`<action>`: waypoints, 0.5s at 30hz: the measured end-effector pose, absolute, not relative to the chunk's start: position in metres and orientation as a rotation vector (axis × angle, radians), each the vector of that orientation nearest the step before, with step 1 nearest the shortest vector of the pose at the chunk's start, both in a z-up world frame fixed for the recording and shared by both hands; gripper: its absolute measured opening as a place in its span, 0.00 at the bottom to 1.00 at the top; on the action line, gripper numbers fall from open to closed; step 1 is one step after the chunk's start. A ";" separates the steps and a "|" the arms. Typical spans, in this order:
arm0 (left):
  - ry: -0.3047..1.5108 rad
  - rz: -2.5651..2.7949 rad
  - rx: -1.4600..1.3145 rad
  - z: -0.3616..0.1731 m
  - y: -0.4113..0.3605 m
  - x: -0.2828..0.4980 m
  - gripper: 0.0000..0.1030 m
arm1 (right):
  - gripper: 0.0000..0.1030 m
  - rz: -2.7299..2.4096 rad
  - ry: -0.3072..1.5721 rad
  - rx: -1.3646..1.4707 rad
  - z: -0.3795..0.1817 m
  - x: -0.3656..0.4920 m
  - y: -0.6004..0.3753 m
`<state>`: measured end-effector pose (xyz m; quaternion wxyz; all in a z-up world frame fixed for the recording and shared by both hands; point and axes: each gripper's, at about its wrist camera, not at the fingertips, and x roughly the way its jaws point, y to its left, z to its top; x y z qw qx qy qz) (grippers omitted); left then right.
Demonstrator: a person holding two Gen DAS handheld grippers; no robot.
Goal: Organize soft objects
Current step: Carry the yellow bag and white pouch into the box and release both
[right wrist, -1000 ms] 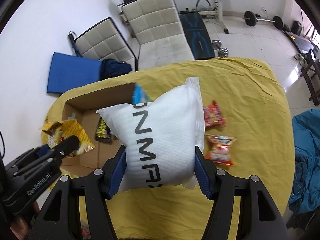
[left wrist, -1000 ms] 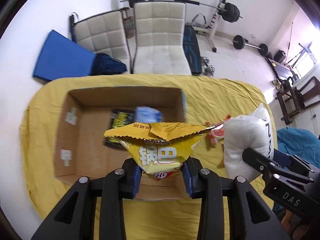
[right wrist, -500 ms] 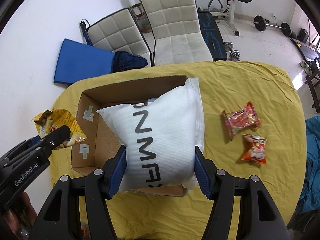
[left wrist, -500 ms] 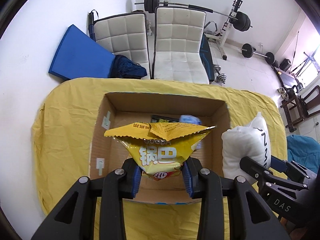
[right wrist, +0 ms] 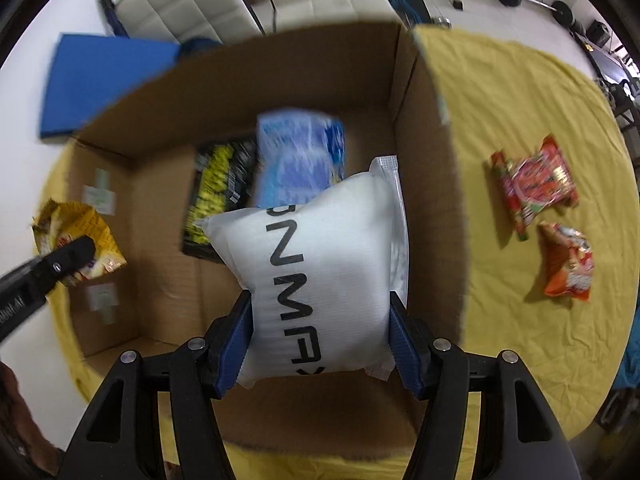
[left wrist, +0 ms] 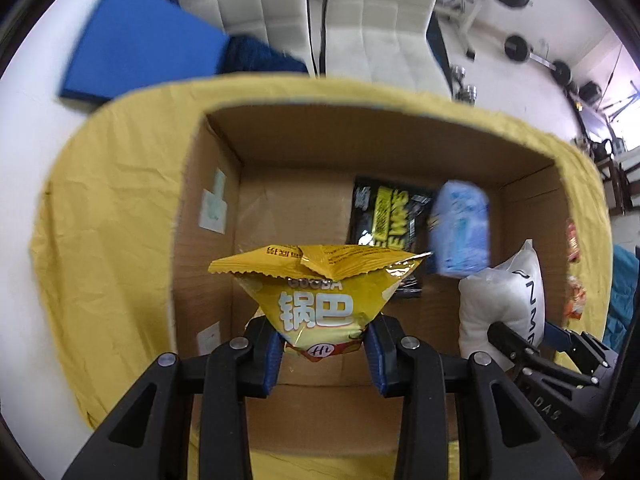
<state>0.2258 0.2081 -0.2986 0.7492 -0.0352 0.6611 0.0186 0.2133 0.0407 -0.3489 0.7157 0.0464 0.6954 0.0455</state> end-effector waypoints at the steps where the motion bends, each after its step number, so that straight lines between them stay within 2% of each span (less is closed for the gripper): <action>1: 1.466 0.034 -0.074 -0.307 0.210 0.230 0.31 | 0.63 0.091 1.553 0.091 -0.357 0.214 0.043; 8: 1.602 0.003 -0.104 -0.369 0.222 0.271 0.32 | 0.64 0.053 1.599 0.027 -0.387 0.221 0.060; 15: 1.668 -0.018 -0.076 -0.397 0.219 0.297 0.34 | 0.66 0.057 1.669 0.032 -0.407 0.226 0.064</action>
